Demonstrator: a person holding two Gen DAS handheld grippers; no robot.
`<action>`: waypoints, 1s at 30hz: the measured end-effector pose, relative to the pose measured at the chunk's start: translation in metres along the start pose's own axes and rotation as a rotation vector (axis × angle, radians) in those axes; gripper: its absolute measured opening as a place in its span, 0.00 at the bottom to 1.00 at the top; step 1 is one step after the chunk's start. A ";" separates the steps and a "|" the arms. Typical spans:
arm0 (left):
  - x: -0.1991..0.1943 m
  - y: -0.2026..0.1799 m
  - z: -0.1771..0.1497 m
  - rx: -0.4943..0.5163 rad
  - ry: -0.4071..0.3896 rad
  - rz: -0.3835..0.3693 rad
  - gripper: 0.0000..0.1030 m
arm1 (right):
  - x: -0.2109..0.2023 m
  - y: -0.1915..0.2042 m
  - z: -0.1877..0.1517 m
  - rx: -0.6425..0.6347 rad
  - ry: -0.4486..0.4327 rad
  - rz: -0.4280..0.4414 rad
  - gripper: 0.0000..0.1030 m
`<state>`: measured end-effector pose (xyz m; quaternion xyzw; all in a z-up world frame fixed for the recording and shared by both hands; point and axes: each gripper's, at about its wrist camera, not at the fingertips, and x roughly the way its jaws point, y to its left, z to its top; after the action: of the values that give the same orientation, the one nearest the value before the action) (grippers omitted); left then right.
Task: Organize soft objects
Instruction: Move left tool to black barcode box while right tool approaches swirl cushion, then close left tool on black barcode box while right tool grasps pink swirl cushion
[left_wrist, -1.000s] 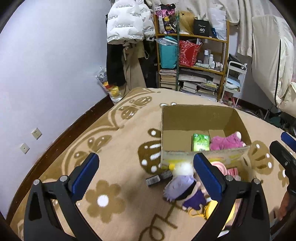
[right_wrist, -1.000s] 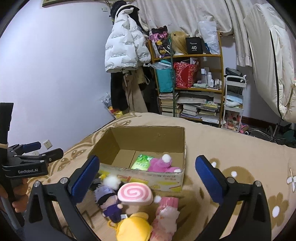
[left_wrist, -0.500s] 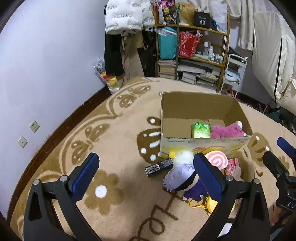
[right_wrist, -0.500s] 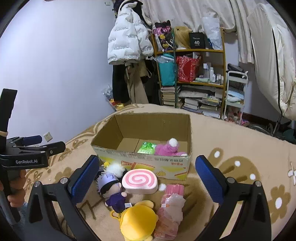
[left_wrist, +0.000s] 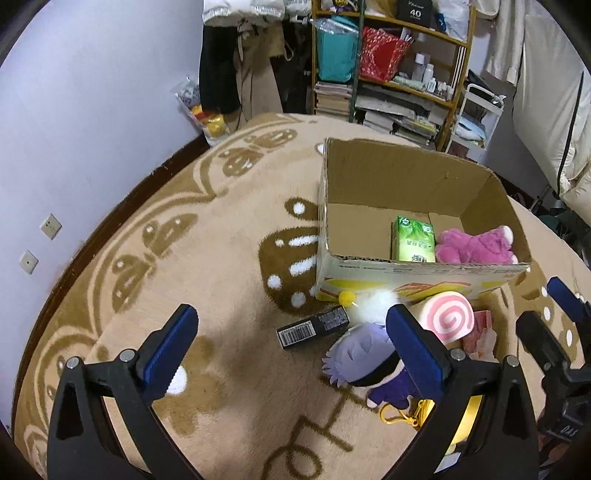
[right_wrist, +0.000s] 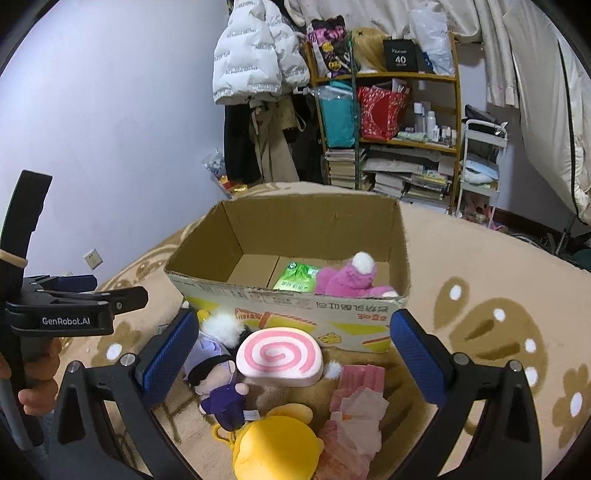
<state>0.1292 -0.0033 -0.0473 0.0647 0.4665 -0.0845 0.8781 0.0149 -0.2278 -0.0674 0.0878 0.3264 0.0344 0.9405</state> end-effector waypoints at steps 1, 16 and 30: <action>0.004 0.000 0.001 -0.003 0.007 -0.002 0.98 | 0.004 0.000 -0.001 0.000 0.007 0.001 1.00; 0.057 0.002 0.006 -0.035 0.116 -0.025 0.98 | 0.067 -0.004 -0.011 -0.002 0.136 0.033 1.00; 0.093 0.006 -0.001 -0.075 0.220 -0.045 0.94 | 0.091 -0.009 -0.023 0.025 0.216 0.065 0.98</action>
<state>0.1809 -0.0058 -0.1251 0.0300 0.5642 -0.0792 0.8213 0.0721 -0.2224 -0.1426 0.1060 0.4231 0.0702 0.8971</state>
